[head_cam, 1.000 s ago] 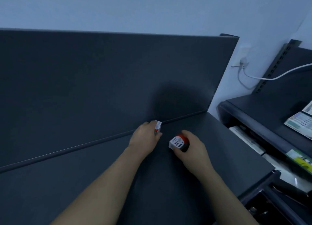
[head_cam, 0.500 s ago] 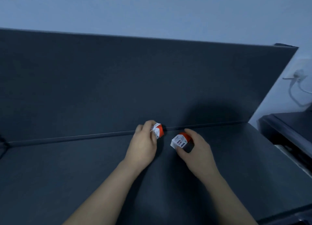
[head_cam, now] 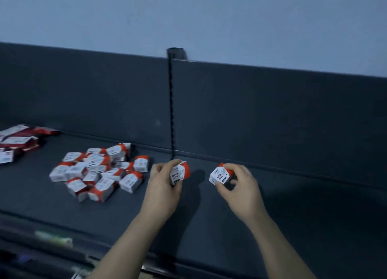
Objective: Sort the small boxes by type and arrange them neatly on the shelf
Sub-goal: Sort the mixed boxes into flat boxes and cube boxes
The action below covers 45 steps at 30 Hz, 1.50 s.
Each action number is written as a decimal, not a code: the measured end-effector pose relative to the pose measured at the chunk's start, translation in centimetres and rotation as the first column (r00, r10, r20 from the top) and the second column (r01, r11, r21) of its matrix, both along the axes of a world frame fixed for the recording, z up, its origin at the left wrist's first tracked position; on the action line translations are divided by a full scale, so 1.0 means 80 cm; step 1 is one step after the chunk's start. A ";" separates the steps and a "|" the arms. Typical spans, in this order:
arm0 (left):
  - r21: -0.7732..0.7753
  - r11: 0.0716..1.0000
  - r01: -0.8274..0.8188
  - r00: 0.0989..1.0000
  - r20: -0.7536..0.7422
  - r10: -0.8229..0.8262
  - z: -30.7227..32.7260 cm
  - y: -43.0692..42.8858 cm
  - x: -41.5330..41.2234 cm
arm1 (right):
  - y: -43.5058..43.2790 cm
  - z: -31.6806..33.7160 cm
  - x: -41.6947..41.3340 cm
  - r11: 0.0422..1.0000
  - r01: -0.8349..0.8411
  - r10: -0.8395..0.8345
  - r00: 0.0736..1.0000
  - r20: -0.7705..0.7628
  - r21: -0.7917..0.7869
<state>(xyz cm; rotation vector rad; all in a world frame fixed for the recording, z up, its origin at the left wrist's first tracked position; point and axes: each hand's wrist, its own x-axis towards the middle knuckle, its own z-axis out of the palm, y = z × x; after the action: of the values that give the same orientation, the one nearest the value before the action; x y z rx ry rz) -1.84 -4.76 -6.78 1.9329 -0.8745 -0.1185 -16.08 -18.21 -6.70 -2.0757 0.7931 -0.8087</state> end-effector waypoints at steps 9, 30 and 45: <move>0.127 0.967 -0.220 0.968 0.148 0.201 0.009 0.136 0.139 | 0.109 -0.003 0.147 0.990 -0.139 0.139 0.988 -0.072 0.000; 0.362 0.913 -0.190 0.967 0.228 0.111 0.001 0.063 0.258 | 0.091 -0.025 0.281 0.980 -0.187 0.199 0.951 -0.235 0.071; 0.198 0.950 -0.240 0.914 0.375 0.153 0.012 0.230 0.336 | 0.204 0.019 0.371 0.965 -0.183 0.143 0.968 -0.204 -0.188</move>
<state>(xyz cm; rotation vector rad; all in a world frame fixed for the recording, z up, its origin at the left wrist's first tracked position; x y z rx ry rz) 25.00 13.64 -5.81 2.3048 -0.9230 0.2690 13.64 -1.87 -5.15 -2.3957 0.6476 -0.6309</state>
